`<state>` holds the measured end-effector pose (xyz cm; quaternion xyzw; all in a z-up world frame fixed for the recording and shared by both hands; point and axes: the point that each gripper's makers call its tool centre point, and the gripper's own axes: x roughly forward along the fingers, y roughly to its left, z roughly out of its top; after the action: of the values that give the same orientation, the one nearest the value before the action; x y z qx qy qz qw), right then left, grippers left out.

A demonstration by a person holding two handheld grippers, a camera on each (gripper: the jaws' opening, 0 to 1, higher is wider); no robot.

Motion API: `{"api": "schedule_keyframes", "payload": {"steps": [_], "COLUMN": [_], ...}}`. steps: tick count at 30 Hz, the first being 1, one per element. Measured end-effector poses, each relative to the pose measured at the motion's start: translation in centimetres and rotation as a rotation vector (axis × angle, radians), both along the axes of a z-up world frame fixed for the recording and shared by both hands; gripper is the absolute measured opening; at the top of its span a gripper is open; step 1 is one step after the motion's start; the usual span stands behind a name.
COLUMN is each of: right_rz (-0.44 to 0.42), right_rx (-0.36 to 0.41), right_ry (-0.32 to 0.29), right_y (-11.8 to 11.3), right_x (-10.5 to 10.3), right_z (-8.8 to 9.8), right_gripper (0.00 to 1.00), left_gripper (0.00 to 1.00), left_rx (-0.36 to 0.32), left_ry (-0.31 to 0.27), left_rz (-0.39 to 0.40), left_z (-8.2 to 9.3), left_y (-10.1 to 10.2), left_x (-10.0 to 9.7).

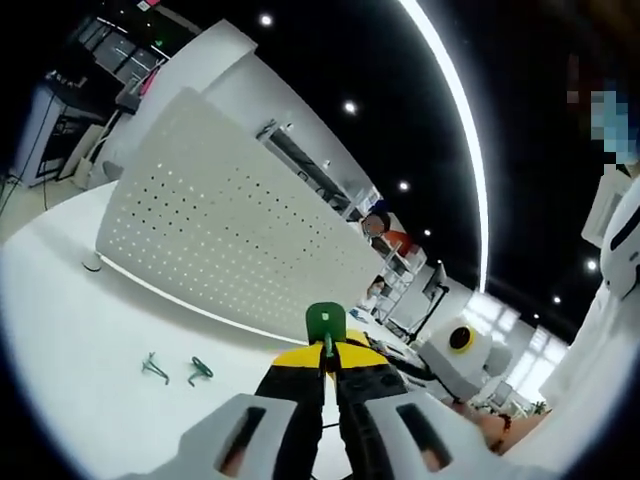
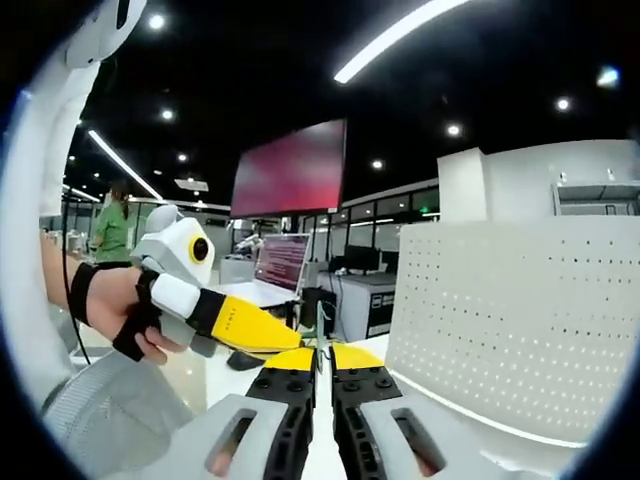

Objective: Insert the hook assembly into the mounting plate slot until the hook locks in place.

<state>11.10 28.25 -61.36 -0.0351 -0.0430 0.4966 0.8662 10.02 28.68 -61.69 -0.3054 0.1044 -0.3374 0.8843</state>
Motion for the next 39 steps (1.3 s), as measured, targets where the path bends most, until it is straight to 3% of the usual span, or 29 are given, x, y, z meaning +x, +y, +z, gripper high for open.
{"api": "schedule_keyframes", "payload": {"steps": [16, 31, 39], "right_rz": [-0.071, -0.185, -0.227], "right_rx": [-0.036, -0.071, -0.075], "right_ry": [0.052, 0.115, 0.15], "right_y": [-1.4, -3.7, -4.3], "right_x": [0.4, 0.4, 0.2], "right_z": [-0.5, -1.7, -2.4], "right_gripper": [0.06, 0.1, 0.11], "left_gripper": [0.02, 0.02, 0.02], "left_rx": [0.033, 0.184, 0.209], "left_ry": [-0.033, -0.086, -0.08], "left_rz": [-0.003, 0.029, 0.082], "left_z": [0.2, -0.1, -0.3], "left_y": [0.8, 2.4, 3.9], "left_x": [1.1, 3.7, 5.4]}}
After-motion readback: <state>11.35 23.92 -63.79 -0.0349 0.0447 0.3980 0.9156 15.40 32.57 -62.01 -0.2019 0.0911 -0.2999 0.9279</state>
